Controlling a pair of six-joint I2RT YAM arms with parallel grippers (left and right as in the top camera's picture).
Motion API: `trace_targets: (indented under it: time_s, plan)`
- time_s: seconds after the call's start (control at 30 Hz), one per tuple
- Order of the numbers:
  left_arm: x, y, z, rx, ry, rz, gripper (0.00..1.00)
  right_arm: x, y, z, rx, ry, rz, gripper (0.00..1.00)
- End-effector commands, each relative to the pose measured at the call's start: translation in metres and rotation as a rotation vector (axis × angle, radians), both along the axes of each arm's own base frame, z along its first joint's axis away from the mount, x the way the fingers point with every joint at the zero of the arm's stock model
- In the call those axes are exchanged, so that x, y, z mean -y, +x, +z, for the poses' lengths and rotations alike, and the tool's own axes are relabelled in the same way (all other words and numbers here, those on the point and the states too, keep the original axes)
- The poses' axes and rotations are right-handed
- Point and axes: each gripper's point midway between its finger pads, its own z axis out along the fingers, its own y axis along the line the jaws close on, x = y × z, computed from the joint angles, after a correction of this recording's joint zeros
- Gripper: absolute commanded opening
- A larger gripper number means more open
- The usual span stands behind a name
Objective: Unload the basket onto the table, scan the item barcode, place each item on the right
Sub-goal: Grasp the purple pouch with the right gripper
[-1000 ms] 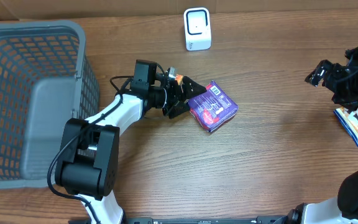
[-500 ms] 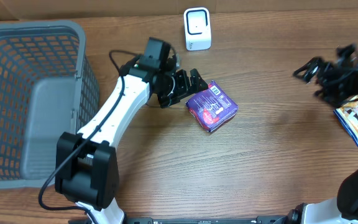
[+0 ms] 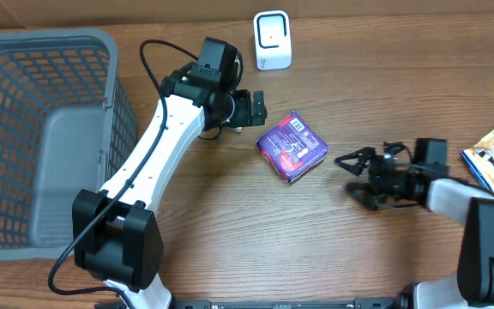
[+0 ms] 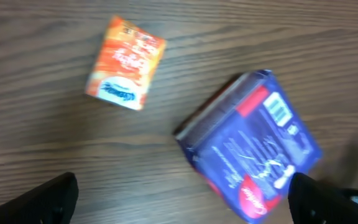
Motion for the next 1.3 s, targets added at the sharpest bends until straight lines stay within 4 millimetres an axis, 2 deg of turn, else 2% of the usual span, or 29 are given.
trace_targets:
  time_s: [0.0,0.1,0.3,0.5,0.63,0.8,0.97,1.0,1.03,1.07,1.1,1.27]
  plan:
    - [-0.015,0.008,0.015,0.071,0.082,0.003,1.0,-0.022,-0.006,-0.019,-0.142,-0.057,-0.069,1.0]
    - [-0.017,0.008,0.015,0.073,0.096,-0.006,1.0,-0.042,0.006,-0.024,-0.111,-0.139,-0.112,1.0]
    - [-0.019,0.009,0.014,0.073,0.097,-0.003,1.0,-0.055,0.016,-0.033,-0.076,-0.258,-0.212,1.0]
    - [-0.022,0.007,0.013,0.062,0.104,-0.007,1.0,-0.04,0.022,-0.051,-0.121,-0.346,-0.349,1.0]
    - [-0.025,0.003,0.01,0.047,0.119,-0.012,1.0,-0.029,0.029,-0.055,-0.127,-0.374,-0.429,1.0]
    - [-0.028,0.003,0.009,0.044,0.136,-0.005,1.0,-0.03,0.031,-0.054,-0.111,-0.372,-0.429,0.8]
    - [-0.028,0.001,0.009,0.039,0.137,-0.006,1.0,-0.029,0.032,-0.065,-0.086,-0.41,-0.393,0.62]
    - [-0.028,0.001,0.009,0.037,0.138,-0.006,1.0,-0.029,0.033,-0.067,-0.061,-0.42,-0.373,0.55]
    - [-0.029,0.001,0.009,0.036,0.14,-0.005,1.0,-0.03,0.035,-0.069,-0.038,-0.431,-0.354,0.36]
    - [-0.029,0.0,0.008,0.033,0.143,-0.005,1.0,-0.03,0.036,-0.07,-0.014,-0.443,-0.332,0.12]
    - [-0.03,0.0,0.008,0.032,0.147,-0.004,1.0,-0.03,0.037,-0.07,0.01,-0.454,-0.312,0.04]
    - [-0.038,-0.003,0.006,0.02,0.189,0.009,1.0,-0.045,0.044,-0.055,0.184,-0.45,-0.156,0.04]
